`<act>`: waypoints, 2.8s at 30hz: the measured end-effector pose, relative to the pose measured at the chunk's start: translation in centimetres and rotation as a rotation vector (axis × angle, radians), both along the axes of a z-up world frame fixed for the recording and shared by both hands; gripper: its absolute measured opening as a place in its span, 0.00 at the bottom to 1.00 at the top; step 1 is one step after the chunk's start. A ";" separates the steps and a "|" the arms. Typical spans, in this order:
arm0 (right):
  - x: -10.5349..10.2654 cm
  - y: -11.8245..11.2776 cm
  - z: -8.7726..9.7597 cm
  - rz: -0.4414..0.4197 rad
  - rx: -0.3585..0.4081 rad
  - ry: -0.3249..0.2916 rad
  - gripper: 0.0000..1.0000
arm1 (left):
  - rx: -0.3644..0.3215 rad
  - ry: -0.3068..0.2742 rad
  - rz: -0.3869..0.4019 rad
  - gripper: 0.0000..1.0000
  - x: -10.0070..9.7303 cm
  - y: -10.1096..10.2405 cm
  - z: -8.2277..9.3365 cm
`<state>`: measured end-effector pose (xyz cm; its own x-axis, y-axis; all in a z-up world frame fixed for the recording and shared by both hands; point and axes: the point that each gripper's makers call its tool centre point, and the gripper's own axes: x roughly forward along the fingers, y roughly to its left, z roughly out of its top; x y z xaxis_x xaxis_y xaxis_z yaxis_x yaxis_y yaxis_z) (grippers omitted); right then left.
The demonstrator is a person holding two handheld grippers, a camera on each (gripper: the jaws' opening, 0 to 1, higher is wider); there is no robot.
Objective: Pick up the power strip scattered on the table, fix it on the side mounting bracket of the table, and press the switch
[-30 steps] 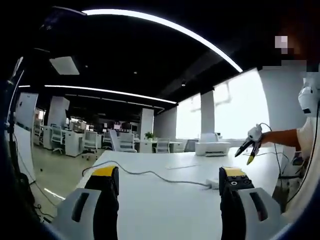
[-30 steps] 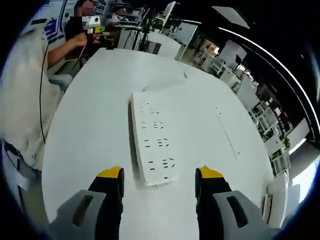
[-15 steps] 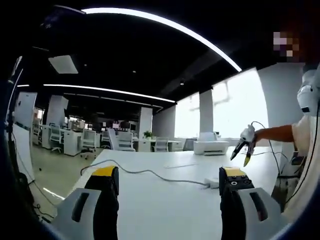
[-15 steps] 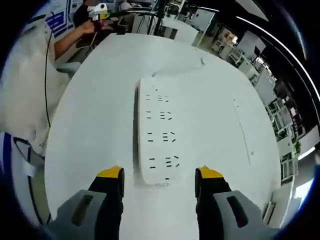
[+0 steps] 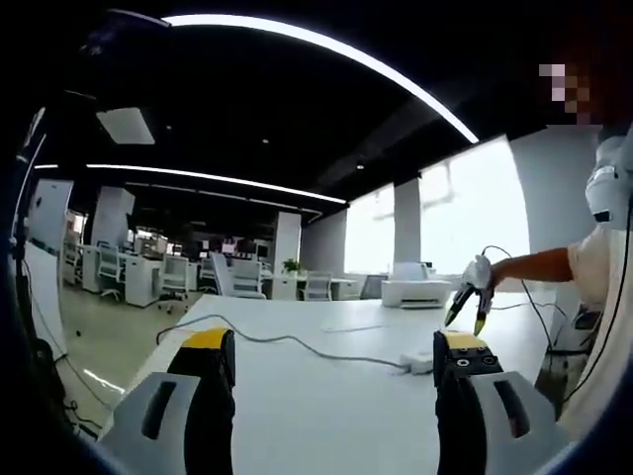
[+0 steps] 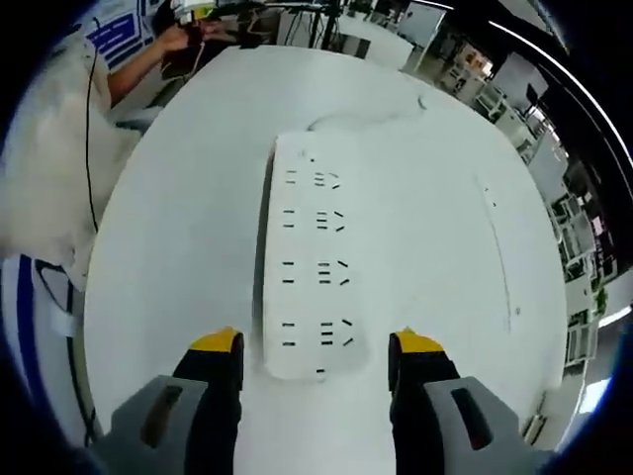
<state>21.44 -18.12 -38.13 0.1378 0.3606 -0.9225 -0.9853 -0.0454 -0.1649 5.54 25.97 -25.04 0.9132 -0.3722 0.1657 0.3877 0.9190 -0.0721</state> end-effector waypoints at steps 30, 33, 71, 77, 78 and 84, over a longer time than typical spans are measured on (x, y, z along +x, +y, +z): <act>0.9 -0.9 -2.9 0.010 -0.116 0.109 0.50 | -0.006 0.004 0.011 0.86 -0.2 0.6 0.0; 0.9 -0.9 -3.0 0.007 -0.119 0.112 0.50 | -0.012 0.005 0.011 0.86 -0.3 0.7 -0.1; -1.8 -0.2 -2.8 -0.180 -0.065 0.355 0.49 | -0.070 0.029 -0.012 0.85 0.1 0.6 -1.5; -2.1 -0.1 -2.7 -0.217 -0.040 0.411 0.49 | -0.081 0.039 -0.015 0.85 0.0 0.5 -1.7; -2.1 -0.1 -2.7 -0.222 -0.034 0.419 0.49 | -0.083 0.040 -0.015 0.85 0.0 0.5 -1.7; -2.5 0.1 -2.7 -0.271 -0.022 0.459 0.49 | -0.076 0.049 -0.021 0.85 -0.1 0.2 -1.7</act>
